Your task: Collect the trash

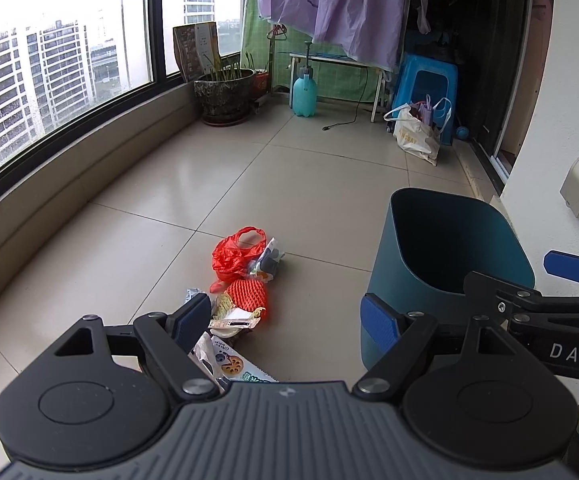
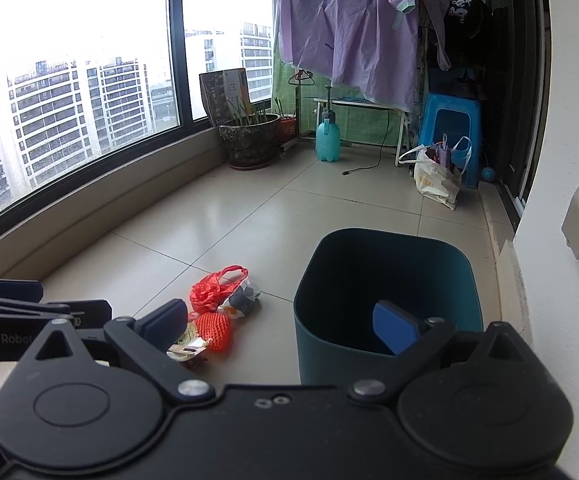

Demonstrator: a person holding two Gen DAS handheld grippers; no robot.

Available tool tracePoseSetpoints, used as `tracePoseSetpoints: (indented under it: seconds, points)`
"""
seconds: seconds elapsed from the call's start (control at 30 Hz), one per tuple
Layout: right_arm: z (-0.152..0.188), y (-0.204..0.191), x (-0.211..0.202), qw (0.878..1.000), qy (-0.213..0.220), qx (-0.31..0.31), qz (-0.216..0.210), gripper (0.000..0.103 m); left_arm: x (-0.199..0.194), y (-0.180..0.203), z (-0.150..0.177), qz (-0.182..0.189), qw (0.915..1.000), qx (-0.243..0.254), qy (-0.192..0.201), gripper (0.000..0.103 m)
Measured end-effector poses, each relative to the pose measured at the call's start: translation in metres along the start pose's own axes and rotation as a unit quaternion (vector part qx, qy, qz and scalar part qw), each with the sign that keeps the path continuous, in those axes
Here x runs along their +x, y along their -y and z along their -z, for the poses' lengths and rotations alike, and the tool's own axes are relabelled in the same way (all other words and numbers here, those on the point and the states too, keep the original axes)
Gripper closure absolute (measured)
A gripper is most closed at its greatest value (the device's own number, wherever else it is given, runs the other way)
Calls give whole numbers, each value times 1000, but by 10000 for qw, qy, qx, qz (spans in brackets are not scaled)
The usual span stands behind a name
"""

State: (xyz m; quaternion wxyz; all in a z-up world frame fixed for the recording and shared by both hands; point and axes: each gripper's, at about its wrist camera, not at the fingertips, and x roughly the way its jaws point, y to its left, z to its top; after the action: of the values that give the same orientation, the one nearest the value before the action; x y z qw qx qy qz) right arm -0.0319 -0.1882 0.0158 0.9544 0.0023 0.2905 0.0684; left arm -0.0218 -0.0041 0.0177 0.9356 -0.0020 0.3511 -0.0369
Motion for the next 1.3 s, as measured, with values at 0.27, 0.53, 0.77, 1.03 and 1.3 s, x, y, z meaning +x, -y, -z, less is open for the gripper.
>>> tracePoseSetpoints:
  seconds: [0.27,0.53,0.77,1.03,1.3]
  points:
    - [0,-1,-1,10000,0,-6,-5,4,0,0,0,1,10000,-3,2,21]
    - [-1,0,-1,10000,-6,-14,-7,4,0,-1,-1,-1,10000,-9,-10,21]
    - [-14,2,-1,10000,-49,-1,33,4,-3,-3,-3,-74,10000,6,-52,21]
    - [-56,11,-11,9988,-427,108,211,3,-15,-13,-20,-80,9995,-287,-84,21]
    - [-89,65,20,9946,-897,327,418,3,-2,-9,-34,-387,9985,-318,-198,21]
